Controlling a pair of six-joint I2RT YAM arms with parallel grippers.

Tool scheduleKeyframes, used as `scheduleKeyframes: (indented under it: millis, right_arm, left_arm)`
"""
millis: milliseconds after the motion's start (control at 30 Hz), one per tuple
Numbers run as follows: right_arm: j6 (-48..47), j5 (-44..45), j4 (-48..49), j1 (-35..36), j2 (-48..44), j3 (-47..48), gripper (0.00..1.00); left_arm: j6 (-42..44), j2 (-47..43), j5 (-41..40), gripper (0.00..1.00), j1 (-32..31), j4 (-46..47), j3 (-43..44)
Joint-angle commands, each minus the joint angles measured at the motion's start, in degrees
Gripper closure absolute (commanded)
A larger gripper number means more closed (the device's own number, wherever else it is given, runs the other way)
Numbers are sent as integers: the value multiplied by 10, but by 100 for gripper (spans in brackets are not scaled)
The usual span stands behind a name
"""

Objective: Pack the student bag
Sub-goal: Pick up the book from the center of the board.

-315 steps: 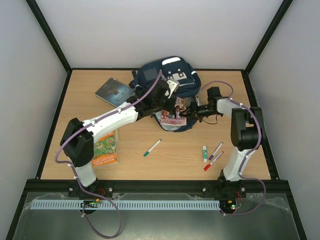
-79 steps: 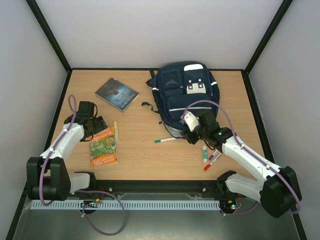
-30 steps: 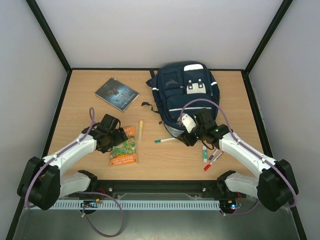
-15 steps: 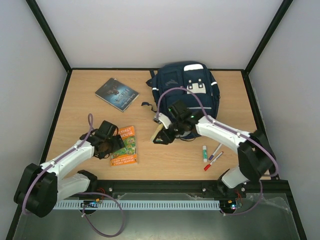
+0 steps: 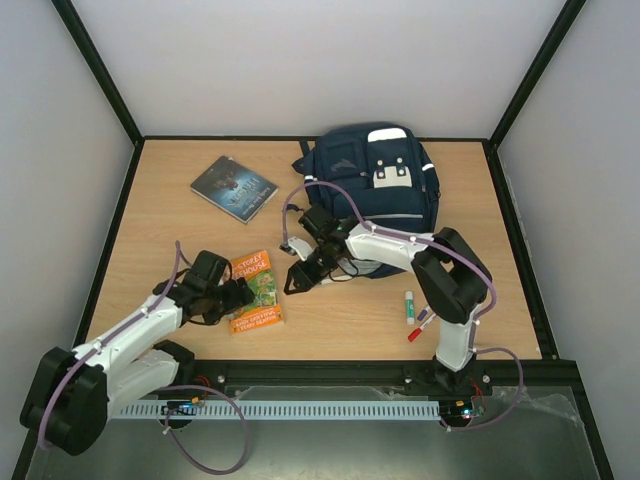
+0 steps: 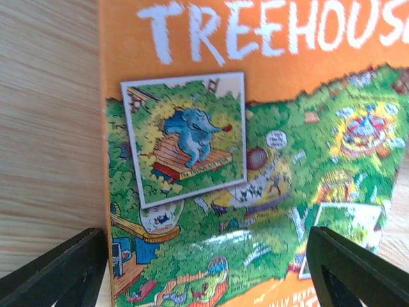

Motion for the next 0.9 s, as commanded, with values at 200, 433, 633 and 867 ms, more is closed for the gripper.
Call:
scheduleKeyframes:
  millis: [200, 433, 633, 867]
  right_arm:
    - [29, -6, -24, 2, 69, 55, 56]
    - [51, 6, -32, 2, 122, 99, 59]
    - [68, -1, -45, 2, 156, 134, 63]
    - [85, 25, -62, 3, 188, 140, 66]
  left_arm:
    - [-10, -100, 67, 17, -5, 10, -34]
    - [-41, -78, 41, 16, -5, 4, -43]
    - [-63, -85, 36, 16, -5, 23, -68]
    - [-71, -82, 25, 16, -5, 33, -73]
